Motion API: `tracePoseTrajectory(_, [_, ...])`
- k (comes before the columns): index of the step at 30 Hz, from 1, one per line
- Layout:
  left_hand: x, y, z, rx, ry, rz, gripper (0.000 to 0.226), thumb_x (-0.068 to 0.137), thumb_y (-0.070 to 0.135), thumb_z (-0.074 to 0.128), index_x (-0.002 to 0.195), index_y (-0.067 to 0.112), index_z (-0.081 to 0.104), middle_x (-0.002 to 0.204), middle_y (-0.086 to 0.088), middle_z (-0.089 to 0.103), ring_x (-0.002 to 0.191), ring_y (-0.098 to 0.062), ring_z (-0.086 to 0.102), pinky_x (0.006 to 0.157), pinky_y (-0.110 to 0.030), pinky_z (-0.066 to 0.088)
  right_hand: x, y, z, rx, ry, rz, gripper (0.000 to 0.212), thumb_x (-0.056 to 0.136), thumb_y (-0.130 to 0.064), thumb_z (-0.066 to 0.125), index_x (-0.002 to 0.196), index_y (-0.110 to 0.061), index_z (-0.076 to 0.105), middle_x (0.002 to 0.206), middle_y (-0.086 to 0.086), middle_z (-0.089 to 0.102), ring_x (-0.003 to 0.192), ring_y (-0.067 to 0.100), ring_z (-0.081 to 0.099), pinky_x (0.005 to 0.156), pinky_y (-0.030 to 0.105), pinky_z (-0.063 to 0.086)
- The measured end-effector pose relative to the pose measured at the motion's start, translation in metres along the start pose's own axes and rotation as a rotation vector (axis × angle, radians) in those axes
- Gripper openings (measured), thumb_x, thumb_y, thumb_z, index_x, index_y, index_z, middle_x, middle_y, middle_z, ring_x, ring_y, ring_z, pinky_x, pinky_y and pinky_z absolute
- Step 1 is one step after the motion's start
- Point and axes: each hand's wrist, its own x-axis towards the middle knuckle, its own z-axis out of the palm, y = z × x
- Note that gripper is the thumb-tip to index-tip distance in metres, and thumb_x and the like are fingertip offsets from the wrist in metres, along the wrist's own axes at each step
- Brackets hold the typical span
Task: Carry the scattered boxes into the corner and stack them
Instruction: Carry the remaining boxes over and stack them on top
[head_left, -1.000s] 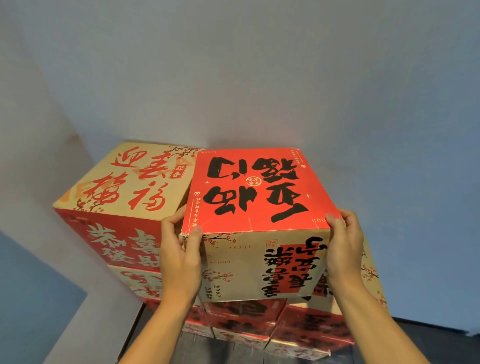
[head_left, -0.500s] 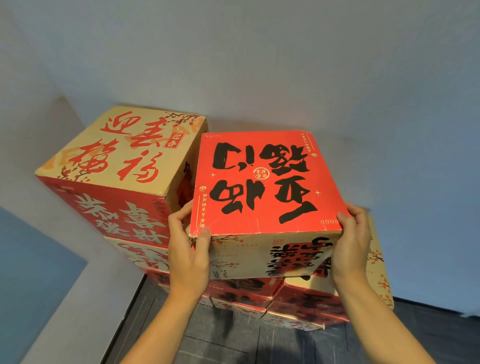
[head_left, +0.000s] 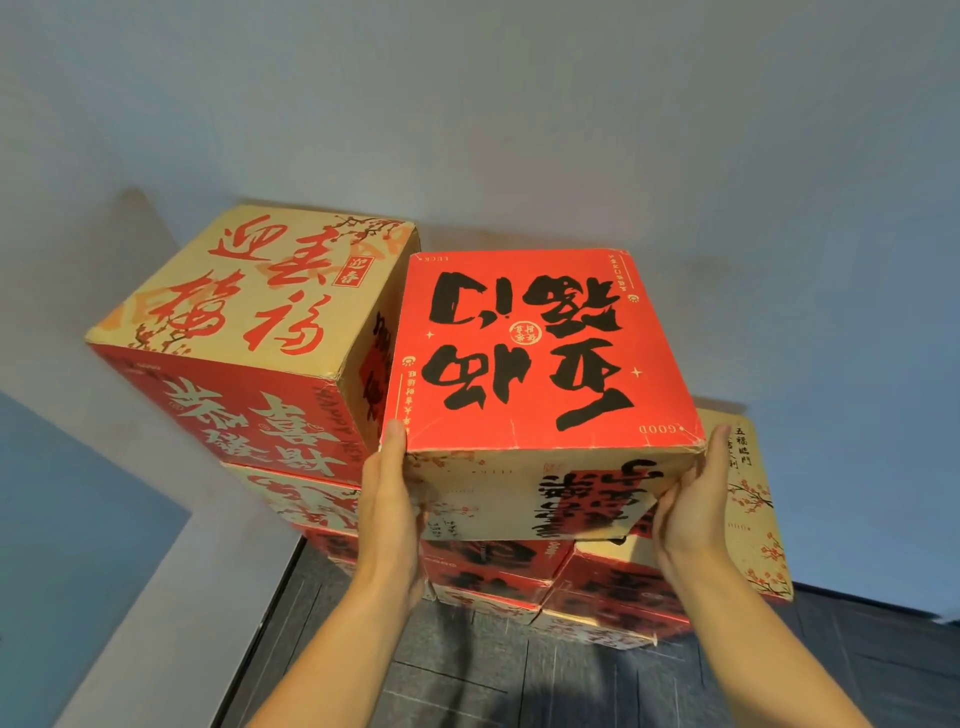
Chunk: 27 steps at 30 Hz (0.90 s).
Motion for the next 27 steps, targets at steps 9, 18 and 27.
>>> tracePoseTrajectory(9, [0.027,0.012,-0.013,0.054,0.050,0.014,0.076,0.082,0.089,0.052,0.139,0.038,0.056,0.133,0.014,0.064,0.122,-0.005,0.057,0.108,-0.047,0.047,-0.010,0.009,0.007,-0.045,-0.036,0.059,0.049,0.111,-0.054,0.021,0.106,-0.032,0.065,0.086,-0.017,0.079,0.081,-0.006,0.073,0.069,0.018,0.055])
tracePoseTrajectory(18, [0.021,0.003,-0.017,-0.111,0.078,-0.050,0.049,0.094,0.072,0.055,0.135,0.045,0.051,0.125,0.024,0.056,0.116,-0.002,0.053,0.111,-0.049,0.043,-0.020,0.036,0.009,-0.091,-0.078,0.131,0.047,0.112,-0.049,0.027,0.137,-0.025,0.059,0.125,-0.001,0.069,0.115,0.011,0.062,0.093,0.028,0.049])
tracePoseTrajectory(27, [0.034,0.019,-0.014,-0.053,0.038,-0.053,0.058,0.092,0.068,0.063,0.134,0.029,0.058,0.124,0.013,0.068,0.108,-0.001,0.061,0.081,-0.025,0.045,-0.022,0.040,0.028,-0.078,-0.092,0.144,0.055,0.111,-0.053,0.029,0.152,-0.024,0.052,0.134,-0.005,0.069,0.116,0.005,0.064,0.100,0.031,0.050])
